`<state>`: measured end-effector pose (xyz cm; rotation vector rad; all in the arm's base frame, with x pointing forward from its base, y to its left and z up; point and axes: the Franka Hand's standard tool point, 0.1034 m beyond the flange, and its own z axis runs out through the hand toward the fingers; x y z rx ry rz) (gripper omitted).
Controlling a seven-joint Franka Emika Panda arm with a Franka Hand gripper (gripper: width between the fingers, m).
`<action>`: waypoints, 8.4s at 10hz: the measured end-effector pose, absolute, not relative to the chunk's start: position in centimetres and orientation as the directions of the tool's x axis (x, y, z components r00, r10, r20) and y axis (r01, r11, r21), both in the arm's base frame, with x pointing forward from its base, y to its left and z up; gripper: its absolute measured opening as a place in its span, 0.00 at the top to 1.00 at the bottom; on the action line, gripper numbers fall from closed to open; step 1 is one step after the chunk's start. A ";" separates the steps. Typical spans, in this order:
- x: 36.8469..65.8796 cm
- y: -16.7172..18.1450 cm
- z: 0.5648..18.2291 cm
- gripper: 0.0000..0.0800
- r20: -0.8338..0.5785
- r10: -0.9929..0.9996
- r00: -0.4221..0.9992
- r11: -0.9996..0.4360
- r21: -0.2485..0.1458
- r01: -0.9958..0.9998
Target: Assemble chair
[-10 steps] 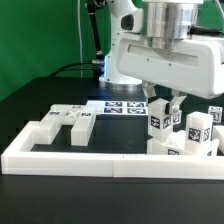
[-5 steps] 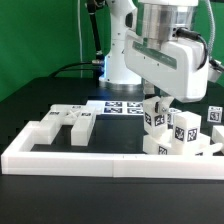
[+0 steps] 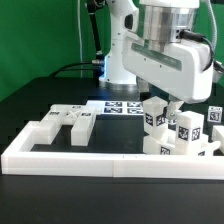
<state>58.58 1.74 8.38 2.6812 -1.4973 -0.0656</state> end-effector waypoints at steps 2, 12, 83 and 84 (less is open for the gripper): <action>58.1 1.5 8.5 0.19 -0.017 -0.734 0.679 -0.678 0.074 -0.731; 58.5 1.4 8.6 0.19 -0.058 -0.033 0.998 -0.998 0.050 -0.030; 57.6 4.8 8.4 0.64 -0.021 -0.662 0.749 -0.749 0.042 -0.661; 57.6 4.9 8.4 0.64 -0.016 -0.716 0.698 -0.698 0.042 -0.715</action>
Offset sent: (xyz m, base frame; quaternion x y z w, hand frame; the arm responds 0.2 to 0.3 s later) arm 0.0034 -0.0044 -0.0003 -0.0017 -0.0100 -0.1866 0.9824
